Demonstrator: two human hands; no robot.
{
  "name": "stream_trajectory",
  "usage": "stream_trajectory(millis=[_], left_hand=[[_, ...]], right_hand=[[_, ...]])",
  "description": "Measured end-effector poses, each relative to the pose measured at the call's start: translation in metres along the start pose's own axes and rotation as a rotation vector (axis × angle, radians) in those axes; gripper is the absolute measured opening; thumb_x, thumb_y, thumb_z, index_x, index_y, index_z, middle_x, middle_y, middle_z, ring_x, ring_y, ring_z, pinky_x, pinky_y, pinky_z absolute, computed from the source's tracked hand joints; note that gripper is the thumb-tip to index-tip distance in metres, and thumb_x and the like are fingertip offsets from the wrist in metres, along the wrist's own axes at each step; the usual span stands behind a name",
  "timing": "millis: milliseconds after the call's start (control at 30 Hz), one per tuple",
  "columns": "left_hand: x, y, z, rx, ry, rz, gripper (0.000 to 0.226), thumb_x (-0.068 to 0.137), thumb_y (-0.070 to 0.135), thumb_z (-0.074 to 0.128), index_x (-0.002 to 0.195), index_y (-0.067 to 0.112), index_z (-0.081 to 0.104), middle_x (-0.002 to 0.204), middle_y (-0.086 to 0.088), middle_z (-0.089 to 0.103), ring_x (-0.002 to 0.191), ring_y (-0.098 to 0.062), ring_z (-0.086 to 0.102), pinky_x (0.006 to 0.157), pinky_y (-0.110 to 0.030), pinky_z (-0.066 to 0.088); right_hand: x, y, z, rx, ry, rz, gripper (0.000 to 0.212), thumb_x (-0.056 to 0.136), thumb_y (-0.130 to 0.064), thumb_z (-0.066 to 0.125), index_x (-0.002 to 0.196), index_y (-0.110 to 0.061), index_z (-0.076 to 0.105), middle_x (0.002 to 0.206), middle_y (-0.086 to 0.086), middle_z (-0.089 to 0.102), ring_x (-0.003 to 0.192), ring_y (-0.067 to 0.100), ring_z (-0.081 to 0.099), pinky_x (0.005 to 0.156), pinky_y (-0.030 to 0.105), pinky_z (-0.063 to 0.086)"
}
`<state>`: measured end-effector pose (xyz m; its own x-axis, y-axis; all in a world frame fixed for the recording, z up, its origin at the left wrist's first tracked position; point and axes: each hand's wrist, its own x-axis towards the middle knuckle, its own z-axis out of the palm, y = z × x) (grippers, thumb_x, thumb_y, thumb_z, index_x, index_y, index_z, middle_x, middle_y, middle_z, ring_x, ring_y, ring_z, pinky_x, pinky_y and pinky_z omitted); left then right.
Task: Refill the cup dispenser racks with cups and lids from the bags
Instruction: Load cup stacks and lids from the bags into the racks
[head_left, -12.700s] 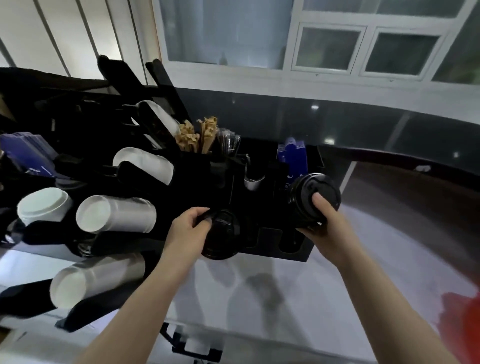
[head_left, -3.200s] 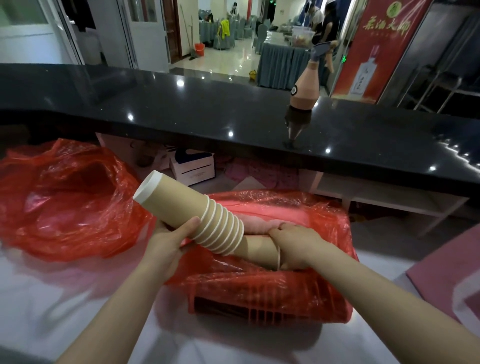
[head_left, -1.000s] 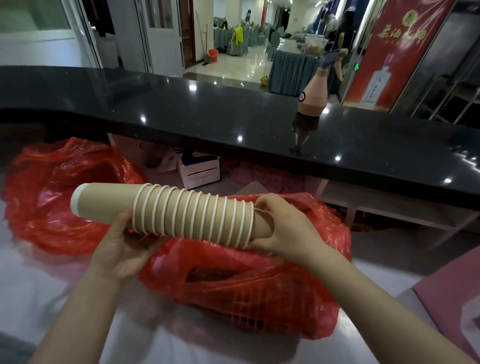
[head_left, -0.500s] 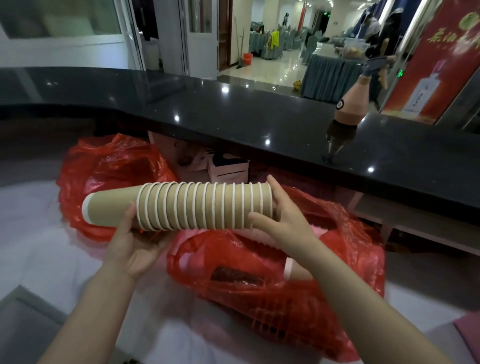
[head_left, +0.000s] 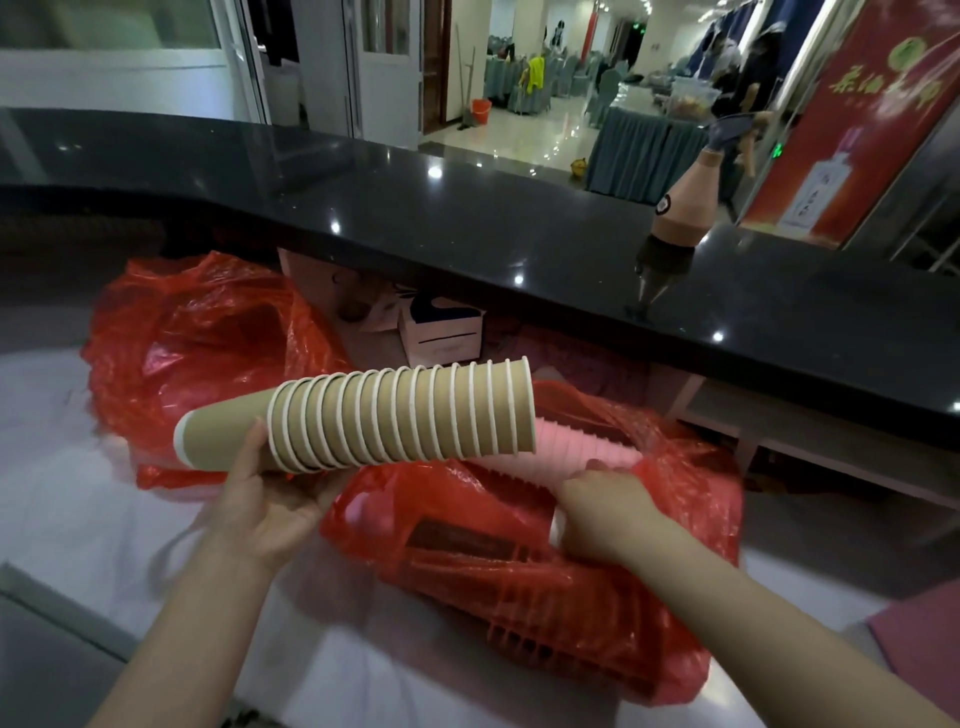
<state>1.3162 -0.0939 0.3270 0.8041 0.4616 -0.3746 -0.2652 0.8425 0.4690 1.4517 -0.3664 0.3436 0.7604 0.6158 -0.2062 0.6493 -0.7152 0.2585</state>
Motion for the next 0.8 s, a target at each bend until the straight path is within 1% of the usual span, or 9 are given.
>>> stream_trajectory(millis=[100, 167, 300, 367, 467, 533, 633, 733, 800], left_hand=[[-0.001, 0.000, 0.002, 0.001, -0.033, -0.019, 0.052, 0.094, 0.046, 0.049, 0.134, 0.013, 0.053, 0.126, -0.014, 0.063, 0.114, -0.033, 0.058, 0.079, -0.049, 0.054], [-0.002, 0.002, 0.002, -0.003, -0.039, -0.016, 0.052, 0.094, 0.046, 0.048, 0.133, 0.013, 0.054, 0.126, -0.014, 0.062, 0.115, -0.033, 0.058, 0.081, -0.049, 0.054], [-0.004, 0.007, 0.002, -0.009, -0.022, 0.020, 0.043, 0.094, 0.045, 0.050, 0.118, 0.011, 0.063, 0.115, -0.014, 0.068, 0.110, -0.031, 0.061, 0.079, -0.049, 0.054], [-0.005, 0.010, 0.001, -0.011, -0.014, 0.030, 0.041, 0.094, 0.044, 0.051, 0.117, 0.011, 0.063, 0.114, -0.014, 0.069, 0.108, -0.031, 0.062, 0.079, -0.048, 0.055], [-0.006, 0.014, 0.001, -0.024, -0.011, 0.038, 0.040, 0.093, 0.044, 0.053, 0.116, 0.012, 0.063, 0.111, -0.015, 0.070, 0.105, -0.032, 0.064, 0.085, -0.048, 0.055], [-0.008, 0.017, 0.000, -0.030, -0.005, 0.055, 0.043, 0.093, 0.045, 0.053, 0.121, 0.013, 0.060, 0.113, -0.015, 0.069, 0.107, -0.033, 0.063, 0.091, -0.049, 0.051], [-0.011, 0.023, -0.004, -0.043, 0.002, 0.097, 0.046, 0.093, 0.045, 0.051, 0.128, 0.015, 0.056, 0.118, -0.015, 0.067, 0.110, -0.033, 0.062, 0.086, -0.049, 0.054], [-0.016, 0.028, -0.007, -0.057, 0.037, 0.142, 0.050, 0.093, 0.047, 0.050, 0.134, 0.017, 0.053, 0.124, -0.014, 0.064, 0.114, -0.032, 0.059, 0.083, -0.047, 0.053], [-0.020, 0.032, -0.010, -0.072, 0.060, 0.169, 0.050, 0.093, 0.046, 0.050, 0.134, 0.019, 0.053, 0.126, -0.013, 0.062, 0.112, -0.031, 0.059, 0.081, -0.045, 0.054]], right_hand=[[0.004, -0.003, 0.000, -0.049, -0.083, -0.033, 0.027, 0.077, -0.033, 0.059, 0.097, -0.019, 0.067, 0.105, 0.006, 0.067, 0.104, 0.029, 0.057, 0.086, 0.035, 0.041], [0.003, 0.002, -0.004, 0.027, -0.042, -0.025, 0.029, 0.074, -0.036, 0.059, 0.096, -0.019, 0.066, 0.105, 0.005, 0.067, 0.099, 0.028, 0.062, 0.084, 0.032, 0.047], [-0.010, 0.016, -0.028, 0.420, 0.137, 0.021, 0.063, 0.073, -0.053, 0.058, 0.129, -0.025, 0.051, 0.125, -0.002, 0.053, 0.113, 0.020, 0.055, 0.092, 0.034, 0.048], [-0.017, 0.021, -0.046, 0.558, 0.264, -0.003, 0.074, 0.064, -0.064, 0.055, 0.129, -0.030, 0.050, 0.124, -0.008, 0.051, 0.113, 0.013, 0.051, 0.091, 0.031, 0.045], [-0.021, 0.025, -0.070, 0.702, 0.360, -0.035, 0.070, 0.055, -0.065, 0.056, 0.118, -0.036, 0.054, 0.112, -0.012, 0.050, 0.102, 0.005, 0.048, 0.081, 0.022, 0.039], [-0.019, 0.027, -0.075, 0.790, 0.423, -0.010, 0.061, 0.061, -0.051, 0.069, 0.119, -0.034, 0.055, 0.111, -0.010, 0.050, 0.098, 0.003, 0.047, 0.077, 0.018, 0.035], [-0.015, 0.028, -0.070, 0.959, 0.535, 0.061, 0.050, 0.068, -0.041, 0.073, 0.113, -0.035, 0.053, 0.109, -0.014, 0.051, 0.095, -0.001, 0.049, 0.072, 0.011, 0.034], [-0.011, 0.021, -0.062, 1.219, 0.555, 0.145, 0.051, 0.068, -0.049, 0.071, 0.113, -0.035, 0.050, 0.107, -0.021, 0.054, 0.099, -0.001, 0.052, 0.070, 0.018, 0.041], [-0.007, 0.015, -0.056, 1.380, 0.536, 0.186, 0.058, 0.064, -0.054, 0.068, 0.114, -0.031, 0.051, 0.108, -0.017, 0.058, 0.102, 0.006, 0.058, 0.077, 0.028, 0.050]])
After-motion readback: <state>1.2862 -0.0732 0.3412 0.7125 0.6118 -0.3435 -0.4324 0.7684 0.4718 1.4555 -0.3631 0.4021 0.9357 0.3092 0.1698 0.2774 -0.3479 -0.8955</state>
